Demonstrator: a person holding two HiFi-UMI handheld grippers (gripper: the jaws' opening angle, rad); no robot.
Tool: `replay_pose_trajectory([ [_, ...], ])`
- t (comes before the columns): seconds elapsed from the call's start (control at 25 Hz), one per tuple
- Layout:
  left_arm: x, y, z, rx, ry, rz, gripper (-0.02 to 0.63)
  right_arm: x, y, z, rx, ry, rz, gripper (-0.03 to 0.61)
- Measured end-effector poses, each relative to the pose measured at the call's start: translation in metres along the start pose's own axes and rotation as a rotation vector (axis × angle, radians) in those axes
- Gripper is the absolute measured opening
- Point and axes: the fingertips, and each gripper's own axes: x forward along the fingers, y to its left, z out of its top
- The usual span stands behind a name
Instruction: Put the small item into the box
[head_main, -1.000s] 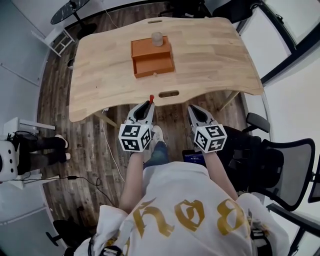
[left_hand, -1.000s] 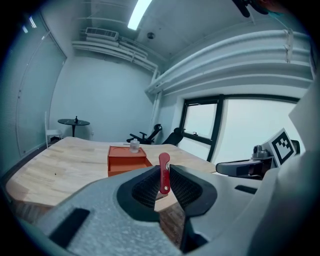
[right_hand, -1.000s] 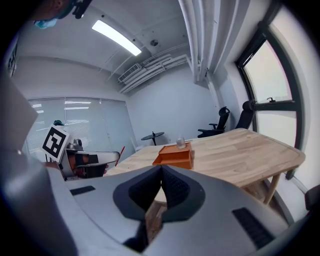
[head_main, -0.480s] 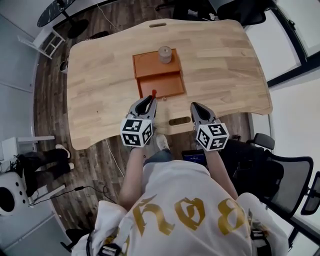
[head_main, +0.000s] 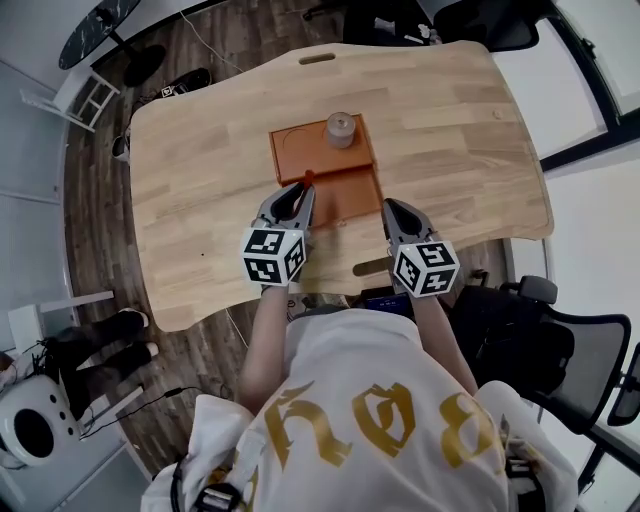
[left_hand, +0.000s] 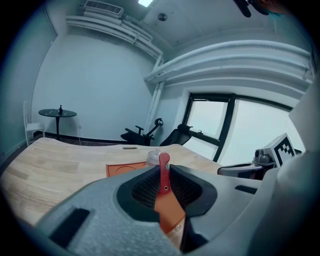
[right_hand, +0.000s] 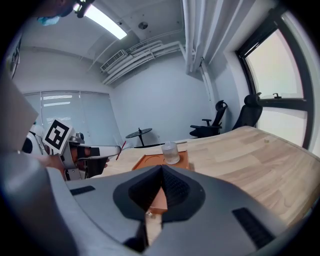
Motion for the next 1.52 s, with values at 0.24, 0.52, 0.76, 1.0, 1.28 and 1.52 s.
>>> replay_pose_trajectory([
  [0.24, 0.010, -0.009, 0.013, 0.034, -0.014, -0.034, 0.057, -0.003, -0.005, 0.009, 0.003, -0.029, -0.015, 0.012],
  [0.52, 0.011, -0.018, 0.017, 0.029, -0.037, -0.028, 0.057, -0.004, -0.010, 0.009, -0.007, -0.037, -0.001, 0.012],
  [0.76, 0.012, -0.015, 0.021, 0.030, -0.046, -0.017, 0.057, 0.002, -0.005, 0.011, -0.023, -0.036, 0.024, 0.012],
  [1.0, 0.028, -0.020, 0.017, 0.035, -0.020, -0.041, 0.057, 0.005, -0.018, 0.010, -0.030, -0.025, 0.004, 0.012],
  [1.28, 0.039, -0.022, 0.018, 0.044, -0.001, -0.060, 0.057, 0.010, -0.024, 0.012, -0.019, -0.019, -0.003, 0.012],
  [1.52, 0.046, -0.014, 0.012, 0.054, 0.032, -0.054, 0.057, 0.020, -0.026, 0.008, -0.011, 0.008, 0.004, 0.012],
])
